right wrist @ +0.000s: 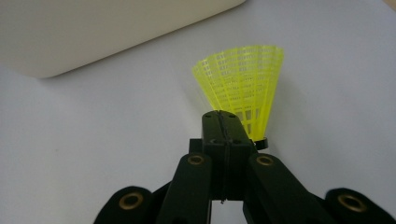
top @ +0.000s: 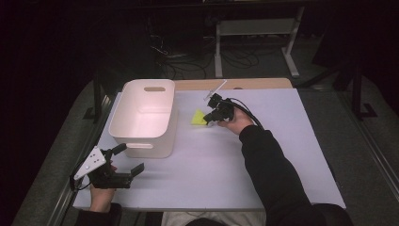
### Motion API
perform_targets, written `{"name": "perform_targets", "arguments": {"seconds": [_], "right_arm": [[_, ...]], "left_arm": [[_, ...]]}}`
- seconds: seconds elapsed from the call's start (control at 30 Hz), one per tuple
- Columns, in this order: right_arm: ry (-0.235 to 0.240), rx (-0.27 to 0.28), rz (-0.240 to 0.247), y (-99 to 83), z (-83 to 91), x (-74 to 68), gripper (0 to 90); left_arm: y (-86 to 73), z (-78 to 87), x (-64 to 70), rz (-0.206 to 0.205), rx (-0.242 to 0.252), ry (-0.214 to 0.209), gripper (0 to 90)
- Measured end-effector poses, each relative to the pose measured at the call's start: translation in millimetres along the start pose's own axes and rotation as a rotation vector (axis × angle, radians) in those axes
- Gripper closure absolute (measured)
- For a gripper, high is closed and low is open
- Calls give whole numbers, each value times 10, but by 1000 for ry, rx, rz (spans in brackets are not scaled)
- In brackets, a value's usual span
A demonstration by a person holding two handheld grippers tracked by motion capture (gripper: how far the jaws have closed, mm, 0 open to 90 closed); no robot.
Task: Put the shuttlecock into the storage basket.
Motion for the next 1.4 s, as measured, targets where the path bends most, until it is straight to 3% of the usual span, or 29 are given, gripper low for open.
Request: {"name": "perform_targets", "arguments": {"seconds": [0.6, 0.93, 1.13, 1.23, 1.33, 1.4], "right_arm": [[24, -17, 29, 187, 190, 36, 872], [29, 4, 37, 317, 291, 120, 828], [23, 23, 39, 338, 309, 160, 692], [8, 31, 33, 323, 298, 184, 577], [2, 26, 30, 315, 296, 204, 400], [0, 18, 42, 304, 288, 212, 351]], "left_arm": [[-2, -3, 1, 0, -3, -3, 0], [-2, -1, 1, -1, -5, -4, 0], [-2, -2, 2, -1, -5, -7, 0], [-1, 0, 3, 1, -3, -7, 0], [-2, -1, 3, 1, -3, -6, 0], [-2, -2, 2, -1, -5, -7, 0]]}}
Point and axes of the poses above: each handheld gripper's, and its own axes: z roughly backward along the jaws, y roughly out of its top, x roughly to its right, the point moved 2 cm from there along -z, roughly forward along the jaws, and after that the axes turned 13 degrees about x, right-handed, at the moved point
